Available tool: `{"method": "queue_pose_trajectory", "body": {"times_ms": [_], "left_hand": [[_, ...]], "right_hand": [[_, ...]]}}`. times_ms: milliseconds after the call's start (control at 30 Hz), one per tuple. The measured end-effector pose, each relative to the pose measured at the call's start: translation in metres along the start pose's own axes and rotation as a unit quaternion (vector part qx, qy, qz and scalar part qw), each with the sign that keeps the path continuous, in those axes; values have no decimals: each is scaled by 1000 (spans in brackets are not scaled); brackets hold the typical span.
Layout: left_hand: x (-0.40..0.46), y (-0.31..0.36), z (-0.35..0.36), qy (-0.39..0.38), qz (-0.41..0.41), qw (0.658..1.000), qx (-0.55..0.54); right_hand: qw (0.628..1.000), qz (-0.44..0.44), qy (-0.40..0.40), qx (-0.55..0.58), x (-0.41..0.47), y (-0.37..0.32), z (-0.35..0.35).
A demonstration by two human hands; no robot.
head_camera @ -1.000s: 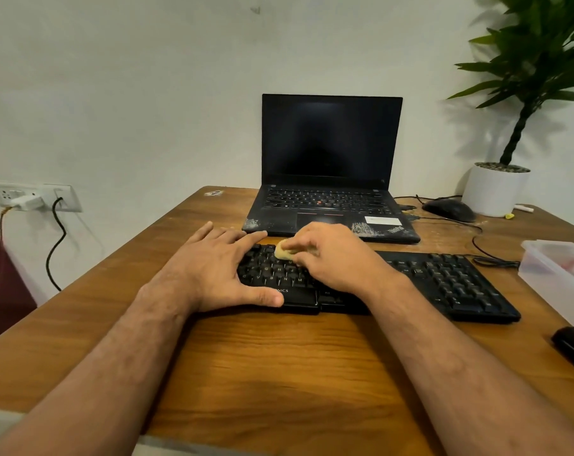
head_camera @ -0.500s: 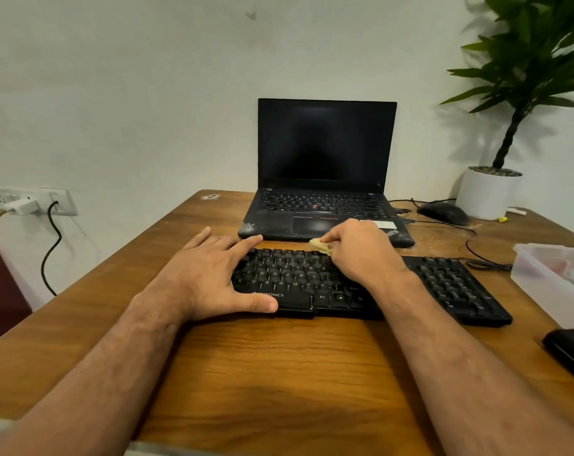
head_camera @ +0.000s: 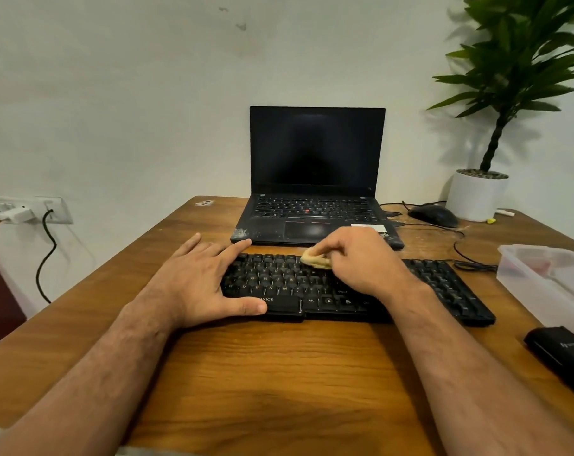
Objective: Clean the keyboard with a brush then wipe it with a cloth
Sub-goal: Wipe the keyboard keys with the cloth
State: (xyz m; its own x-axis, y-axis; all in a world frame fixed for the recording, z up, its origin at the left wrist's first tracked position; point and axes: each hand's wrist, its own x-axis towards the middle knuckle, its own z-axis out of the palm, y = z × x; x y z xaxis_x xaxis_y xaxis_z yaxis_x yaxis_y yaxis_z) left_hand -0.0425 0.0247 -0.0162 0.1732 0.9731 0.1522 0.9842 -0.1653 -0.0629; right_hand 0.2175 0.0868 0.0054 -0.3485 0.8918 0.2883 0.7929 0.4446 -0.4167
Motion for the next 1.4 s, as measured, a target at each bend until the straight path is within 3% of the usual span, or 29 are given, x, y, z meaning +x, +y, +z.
{"method": "queue_pose_trajectory", "body": {"times_ms": [200,400,567,667,733,833,900,1033,1200,1400], "left_hand": [[-1,1,-2,2,1,1000,-8],[6,2,-7,-14,9,1000,-13],[19,15,-17,-64,25,997,-31],[23,20,-18,-86,14,996,-36],[21,20,-14,-76,7,996,-43],[17,19,-9,-55,9,997,-48],[16,19,-7,-45,12,998,-47],[12,19,-7,-37,17,998,-43],[10,20,-7,-23,26,999,-37],[11,20,-4,-30,25,998,-49]], "right_hand": [[999,34,10,-37,1,1,0],[990,-24,-61,127,-15,-11,-8],[998,-36,-46,26,-13,-12,2],[987,-33,-92,125,-19,-15,-8],[985,-32,-75,152,-21,-14,-10],[996,-40,-20,75,-15,-13,-2],[995,-39,-43,76,-12,-17,3],[971,-23,-143,188,-20,-21,-11],[986,-48,-62,146,-20,-22,-1],[969,-57,-158,181,-29,-24,-17]]}}
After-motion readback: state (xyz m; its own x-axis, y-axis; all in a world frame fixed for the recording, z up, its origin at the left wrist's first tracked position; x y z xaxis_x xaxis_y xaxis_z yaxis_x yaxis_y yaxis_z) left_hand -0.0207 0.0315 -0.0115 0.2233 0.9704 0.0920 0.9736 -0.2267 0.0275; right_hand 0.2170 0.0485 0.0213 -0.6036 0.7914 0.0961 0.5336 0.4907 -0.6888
